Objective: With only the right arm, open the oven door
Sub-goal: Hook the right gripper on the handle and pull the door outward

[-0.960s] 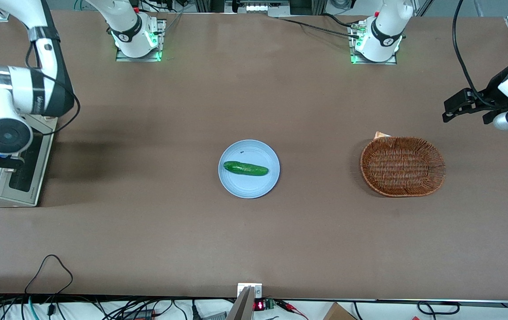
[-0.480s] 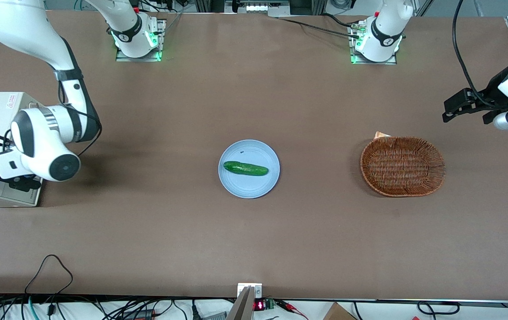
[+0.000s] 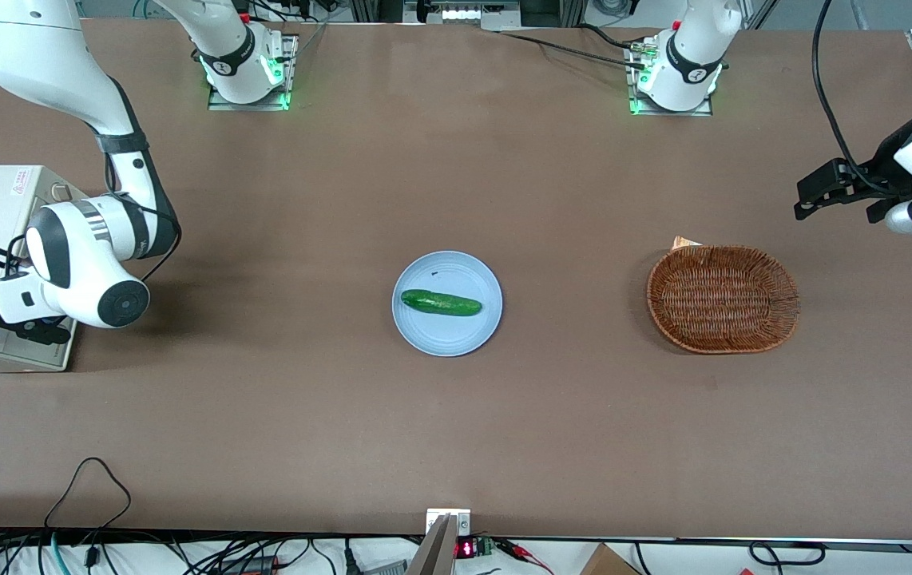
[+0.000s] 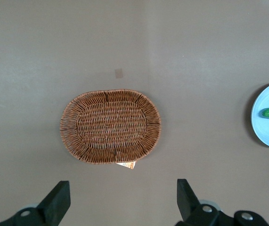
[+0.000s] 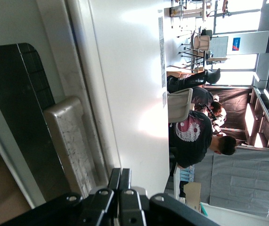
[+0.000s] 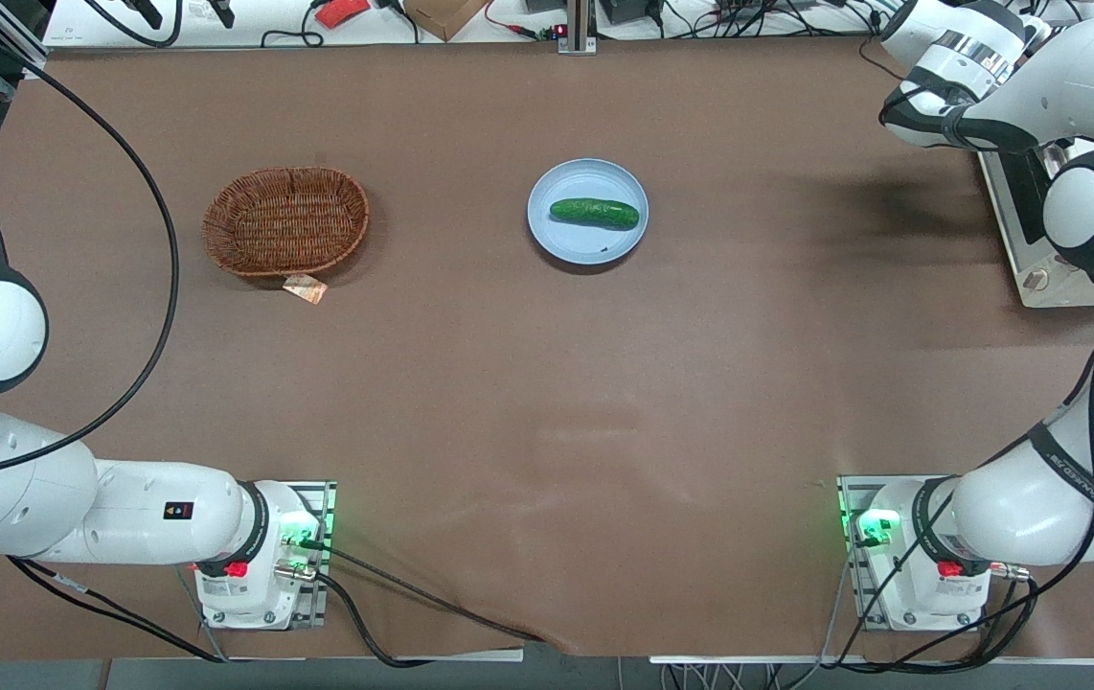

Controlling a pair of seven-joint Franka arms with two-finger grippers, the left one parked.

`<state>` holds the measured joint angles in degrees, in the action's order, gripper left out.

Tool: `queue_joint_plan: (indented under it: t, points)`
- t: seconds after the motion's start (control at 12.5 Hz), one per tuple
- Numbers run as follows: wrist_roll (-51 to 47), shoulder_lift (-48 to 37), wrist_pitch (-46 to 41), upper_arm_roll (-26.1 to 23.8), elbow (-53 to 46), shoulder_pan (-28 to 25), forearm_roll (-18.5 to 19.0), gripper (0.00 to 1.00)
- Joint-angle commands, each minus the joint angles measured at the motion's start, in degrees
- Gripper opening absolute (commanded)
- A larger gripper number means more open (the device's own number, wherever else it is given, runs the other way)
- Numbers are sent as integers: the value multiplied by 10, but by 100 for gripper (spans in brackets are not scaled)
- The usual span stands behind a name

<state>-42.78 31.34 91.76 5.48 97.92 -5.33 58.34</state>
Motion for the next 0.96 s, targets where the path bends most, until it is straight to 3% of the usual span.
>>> queue_joint_plan:
  t: [0.0, 0.24, 0.48, 0.88]
  points:
    - [-16, -3, 23, -3, 10, 4, 5, 5]
    - [-13, -2, 22, -5, 10, -2, 5, 5]
    - [-15, -1, 30, -5, 9, 1, -30, 5]
    - [-12, 0, 38, -5, 9, 4, -45, 4]
